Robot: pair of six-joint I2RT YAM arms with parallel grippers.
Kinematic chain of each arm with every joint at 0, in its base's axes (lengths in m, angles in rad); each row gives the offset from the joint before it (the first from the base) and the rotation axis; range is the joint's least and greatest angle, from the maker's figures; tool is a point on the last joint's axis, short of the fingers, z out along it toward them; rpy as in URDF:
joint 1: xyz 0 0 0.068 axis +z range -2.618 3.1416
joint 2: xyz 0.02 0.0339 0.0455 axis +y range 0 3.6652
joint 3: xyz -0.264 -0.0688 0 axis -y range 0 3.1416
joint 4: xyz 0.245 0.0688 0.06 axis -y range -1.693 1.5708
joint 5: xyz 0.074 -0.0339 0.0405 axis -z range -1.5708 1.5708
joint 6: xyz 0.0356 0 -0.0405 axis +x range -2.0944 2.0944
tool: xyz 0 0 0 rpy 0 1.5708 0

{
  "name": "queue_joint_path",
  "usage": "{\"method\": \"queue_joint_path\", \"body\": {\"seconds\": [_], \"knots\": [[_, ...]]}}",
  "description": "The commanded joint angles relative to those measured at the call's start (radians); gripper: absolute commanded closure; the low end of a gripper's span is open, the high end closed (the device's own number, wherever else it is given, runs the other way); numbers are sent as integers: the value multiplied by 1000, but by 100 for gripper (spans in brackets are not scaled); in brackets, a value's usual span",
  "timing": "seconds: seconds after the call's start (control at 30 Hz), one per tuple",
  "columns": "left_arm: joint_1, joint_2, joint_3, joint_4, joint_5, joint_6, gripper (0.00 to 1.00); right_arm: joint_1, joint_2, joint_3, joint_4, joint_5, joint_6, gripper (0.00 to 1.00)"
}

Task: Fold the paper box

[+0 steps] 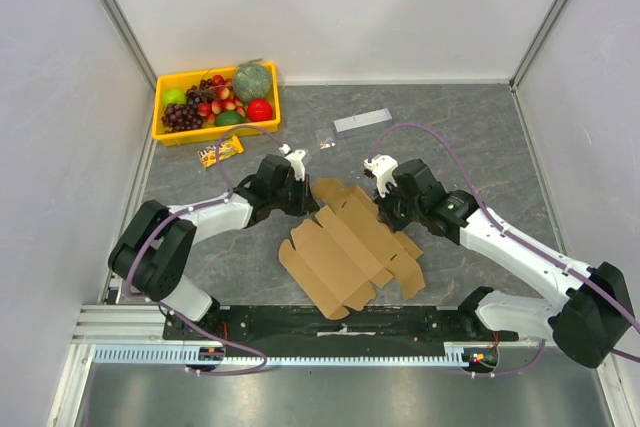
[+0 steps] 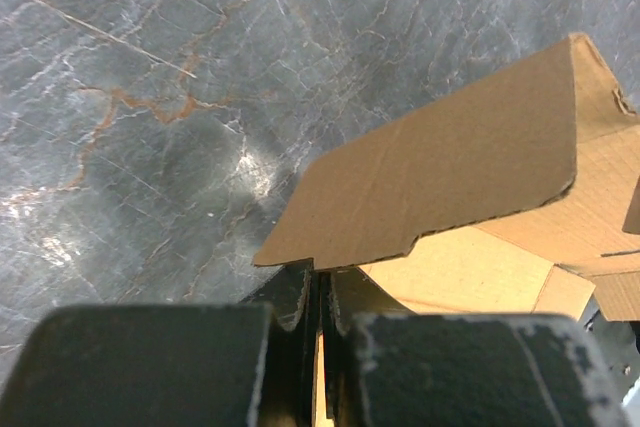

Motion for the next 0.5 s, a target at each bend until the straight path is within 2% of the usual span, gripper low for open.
{"method": "queue_joint_path", "body": {"seconds": [0.0, 0.2, 0.47], "knots": [[-12, 8, -12, 47, 64, 20, 98, -1, 7, 17, 20, 9, 12, 100], [-18, -6, -18, 81, 122, 23, 98, -1, 17, 13, 27, 13, 16, 100], [-81, 2, -9, 75, 137, 28, 98, -1, 29, 9, 35, 33, 21, 100]]}}
